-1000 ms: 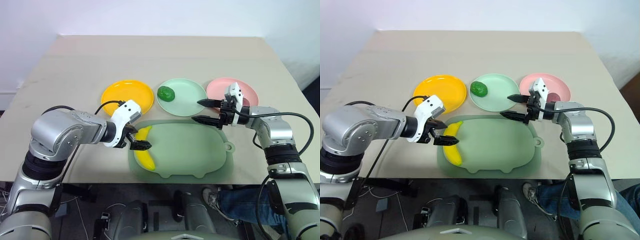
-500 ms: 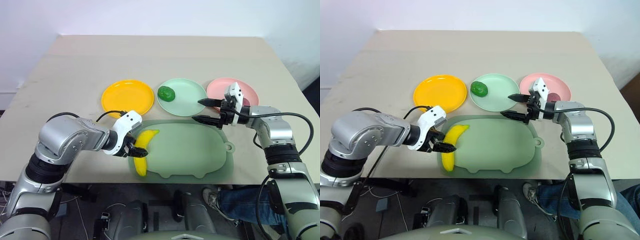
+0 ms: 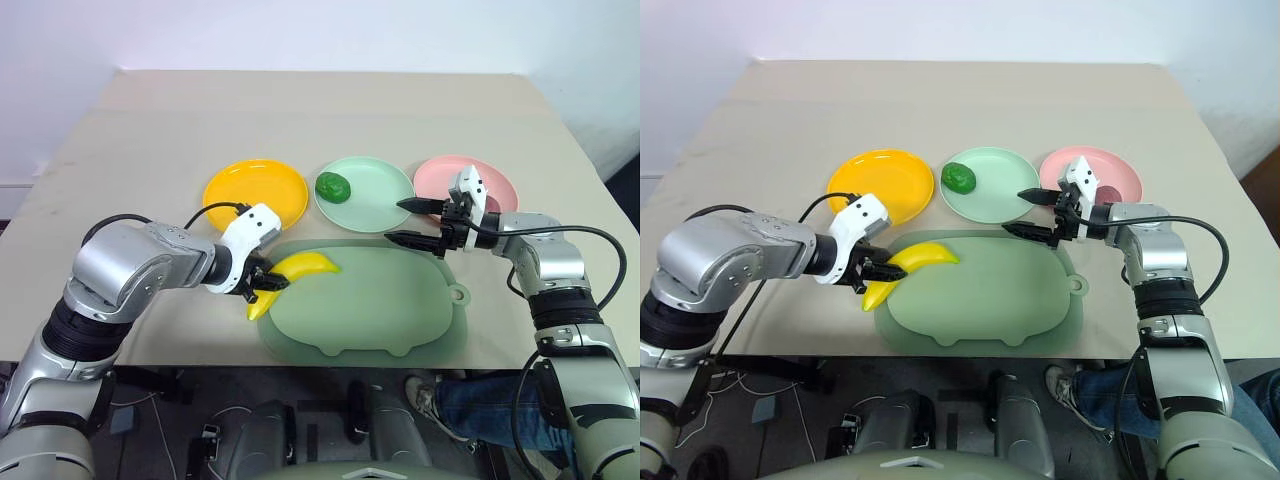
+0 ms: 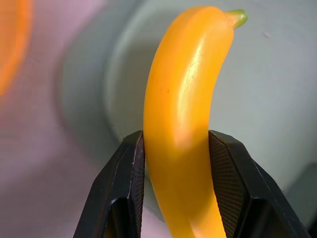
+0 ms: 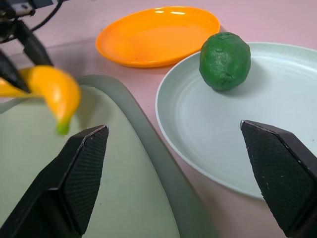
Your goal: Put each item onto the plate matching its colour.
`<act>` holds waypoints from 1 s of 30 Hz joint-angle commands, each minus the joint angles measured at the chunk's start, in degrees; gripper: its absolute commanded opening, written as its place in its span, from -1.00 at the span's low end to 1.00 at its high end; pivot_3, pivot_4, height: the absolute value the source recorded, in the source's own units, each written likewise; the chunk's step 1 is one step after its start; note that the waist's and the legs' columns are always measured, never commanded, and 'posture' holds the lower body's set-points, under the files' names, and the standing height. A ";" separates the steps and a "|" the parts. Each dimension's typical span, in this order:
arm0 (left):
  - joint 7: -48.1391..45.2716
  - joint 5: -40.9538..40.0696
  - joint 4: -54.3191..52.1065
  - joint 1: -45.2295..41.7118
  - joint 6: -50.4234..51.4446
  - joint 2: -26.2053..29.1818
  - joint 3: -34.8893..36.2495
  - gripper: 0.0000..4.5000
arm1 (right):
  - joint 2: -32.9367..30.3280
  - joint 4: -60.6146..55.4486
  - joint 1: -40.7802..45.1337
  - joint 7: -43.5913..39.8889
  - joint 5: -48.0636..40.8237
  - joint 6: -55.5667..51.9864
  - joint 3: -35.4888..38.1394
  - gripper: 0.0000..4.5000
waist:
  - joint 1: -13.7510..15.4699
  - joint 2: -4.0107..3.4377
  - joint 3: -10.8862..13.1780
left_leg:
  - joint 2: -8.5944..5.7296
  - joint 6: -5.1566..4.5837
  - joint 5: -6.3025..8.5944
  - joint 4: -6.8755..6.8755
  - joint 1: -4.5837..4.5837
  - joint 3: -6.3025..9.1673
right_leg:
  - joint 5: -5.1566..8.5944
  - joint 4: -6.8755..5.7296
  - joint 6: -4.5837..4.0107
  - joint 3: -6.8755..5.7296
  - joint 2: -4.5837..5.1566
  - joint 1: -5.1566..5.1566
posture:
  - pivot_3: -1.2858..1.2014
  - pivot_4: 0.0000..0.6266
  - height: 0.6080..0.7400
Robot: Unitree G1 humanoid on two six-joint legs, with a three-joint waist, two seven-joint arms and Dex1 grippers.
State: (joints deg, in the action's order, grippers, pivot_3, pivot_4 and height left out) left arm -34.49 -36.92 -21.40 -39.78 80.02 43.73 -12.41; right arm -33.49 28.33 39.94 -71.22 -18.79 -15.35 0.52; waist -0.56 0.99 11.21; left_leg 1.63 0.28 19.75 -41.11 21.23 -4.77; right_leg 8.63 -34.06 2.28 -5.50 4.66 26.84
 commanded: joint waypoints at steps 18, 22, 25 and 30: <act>7.63 24.52 28.73 -8.67 -28.73 -6.26 3.97 -0.31 | 0.39 -1.12 1.08 0.78 -0.11 0.77 0.74 1.00 | 0.08 0.00 0.00 | -0.01 -0.01 0.00 -0.01 0.02 -0.19 | -0.01 0.00 0.01 -0.04 0.01 0.00 | 0.03 -0.52 1.00; 9.94 26.74 38.05 -12.18 -33.89 -9.22 5.94 -0.31 | 0.60 -1.36 1.21 1.16 -0.10 0.45 0.68 1.00 | 0.00 0.00 0.00 | -0.01 -0.01 0.00 -0.01 0.01 -0.20 | -0.01 -0.01 0.00 -0.04 0.00 0.00 | 0.03 -0.52 1.00; 10.33 27.68 43.89 -14.17 -36.23 -10.87 6.82 -0.31 | 0.77 -1.50 1.26 1.48 -0.08 0.32 0.64 1.00 | 0.02 0.00 0.00 | -0.01 -0.01 0.00 -0.01 0.02 -0.21 | -0.01 0.00 0.01 -0.05 0.01 0.00 | 0.03 -0.52 1.00; 8.38 26.75 50.07 -16.04 -36.71 -13.34 8.70 -0.16 | 0.79 -2.24 0.96 1.82 -0.25 -0.12 0.74 1.00 | 0.01 0.00 0.00 | -0.01 0.00 0.00 -0.01 0.02 -0.24 | -0.01 0.00 0.01 -0.06 0.01 0.00 | 0.03 -0.52 1.00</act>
State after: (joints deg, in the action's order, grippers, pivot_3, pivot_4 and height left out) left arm -25.37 -10.06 28.44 -53.92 44.00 30.39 -5.61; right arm -32.62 28.37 40.16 -69.52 -18.41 -15.62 0.45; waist -0.55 0.99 11.21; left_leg 1.62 0.28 19.75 -41.13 21.26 -5.01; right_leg 8.62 -34.06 2.29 -5.56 4.67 26.85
